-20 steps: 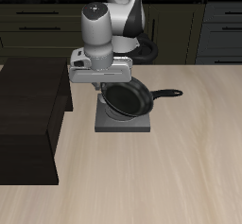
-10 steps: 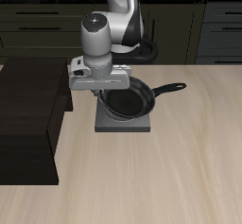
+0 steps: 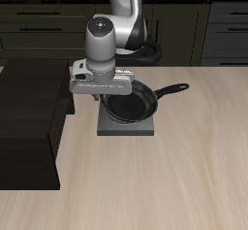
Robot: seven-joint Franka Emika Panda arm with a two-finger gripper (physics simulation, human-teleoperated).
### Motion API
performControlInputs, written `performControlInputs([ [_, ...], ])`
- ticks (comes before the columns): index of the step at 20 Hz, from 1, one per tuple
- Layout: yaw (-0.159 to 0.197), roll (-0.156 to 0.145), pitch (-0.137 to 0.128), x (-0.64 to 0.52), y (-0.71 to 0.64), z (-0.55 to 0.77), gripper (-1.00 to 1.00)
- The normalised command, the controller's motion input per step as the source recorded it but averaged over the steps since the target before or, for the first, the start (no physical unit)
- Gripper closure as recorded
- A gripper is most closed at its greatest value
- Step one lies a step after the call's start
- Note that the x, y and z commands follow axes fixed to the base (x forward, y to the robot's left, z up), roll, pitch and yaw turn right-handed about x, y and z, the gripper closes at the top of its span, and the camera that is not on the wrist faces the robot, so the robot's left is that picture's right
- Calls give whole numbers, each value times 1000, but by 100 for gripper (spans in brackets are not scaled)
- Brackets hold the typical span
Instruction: Place the frypan on the flat stove and turn on the stove
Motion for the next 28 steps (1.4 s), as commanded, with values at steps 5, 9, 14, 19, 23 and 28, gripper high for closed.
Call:
performControlInputs([
  [5,10,-48,11,0,-86,-23,-100],
  [9,35,18,-60,-151,27,121,-100],
  [14,50,-41,-76,-197,32,139,-100],
  [19,-12,-20,-35,-221,43,198,-100],
  [23,8,1,-29,-308,101,168,-100],
  [28,9,-5,-17,-218,66,109,-100],
])
